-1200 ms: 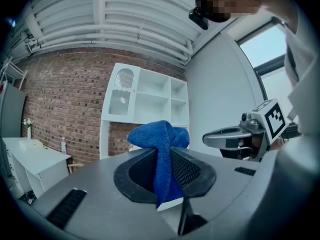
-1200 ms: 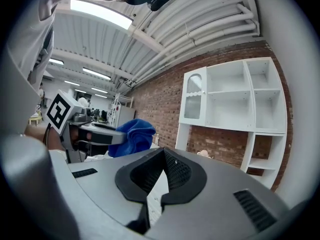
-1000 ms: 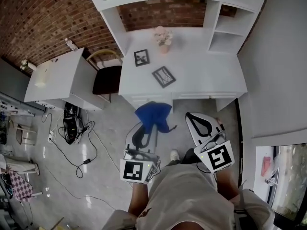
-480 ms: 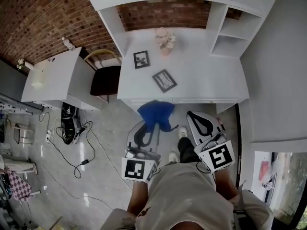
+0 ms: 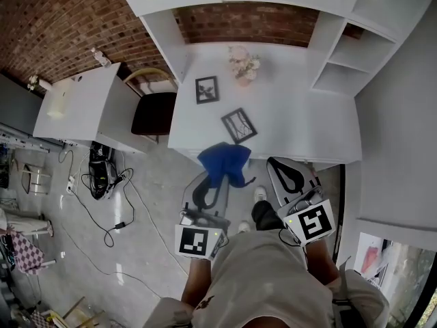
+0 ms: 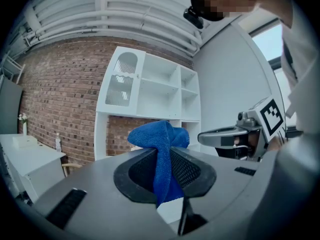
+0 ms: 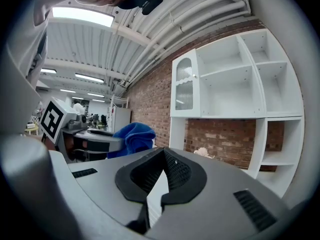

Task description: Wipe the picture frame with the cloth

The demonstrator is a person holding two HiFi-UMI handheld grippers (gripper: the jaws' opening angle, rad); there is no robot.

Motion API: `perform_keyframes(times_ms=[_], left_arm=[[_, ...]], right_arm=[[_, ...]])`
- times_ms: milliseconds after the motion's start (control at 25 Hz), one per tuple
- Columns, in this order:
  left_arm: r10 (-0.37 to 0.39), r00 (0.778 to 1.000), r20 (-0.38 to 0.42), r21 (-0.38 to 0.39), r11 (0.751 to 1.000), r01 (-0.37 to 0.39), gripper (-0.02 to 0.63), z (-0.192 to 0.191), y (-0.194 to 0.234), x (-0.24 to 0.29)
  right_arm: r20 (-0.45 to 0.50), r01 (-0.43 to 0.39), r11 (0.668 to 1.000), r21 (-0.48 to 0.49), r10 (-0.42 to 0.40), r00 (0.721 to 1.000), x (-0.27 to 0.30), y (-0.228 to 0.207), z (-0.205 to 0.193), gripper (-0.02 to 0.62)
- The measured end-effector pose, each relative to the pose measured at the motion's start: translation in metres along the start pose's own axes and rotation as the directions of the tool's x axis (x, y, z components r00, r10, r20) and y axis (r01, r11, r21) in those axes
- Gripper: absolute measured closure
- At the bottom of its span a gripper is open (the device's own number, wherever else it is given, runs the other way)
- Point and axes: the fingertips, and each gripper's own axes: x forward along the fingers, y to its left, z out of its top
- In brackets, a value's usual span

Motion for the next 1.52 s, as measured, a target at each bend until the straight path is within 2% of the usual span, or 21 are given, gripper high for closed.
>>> perform_keyframes(times_ms=[360,800,1240,1520], left_arm=[[0.066,0.997,-0.049,-0.036,0.997,-0.068,0.534,-0.008,0.016,0.049],[0.129,0.989,-0.070,-0.028,0.991,-0.131,0.534,-0.028,0.025,0.099],[0.116,0.989,-0.086,-0.034,0.992,-0.120,0.534,-0.057,0.038,0.127],[0.060,0.995,-0.084,-0.080,0.995,-0.067,0.534,-0.084,0.048,0.139]], right_arm=[[-0.022,-0.063,0.998,0.026,0.064,0.998,0.038,-0.047,-0.010,0.598],[-0.053,-0.125,0.990,0.069,0.129,0.990,0.074,-0.092,-0.047,0.598],[-0.104,-0.128,0.986,0.107,0.140,0.985,0.101,-0.103,-0.083,0.598],[-0.145,-0.090,0.987,0.135,0.109,0.983,0.114,-0.104,-0.113,0.598]])
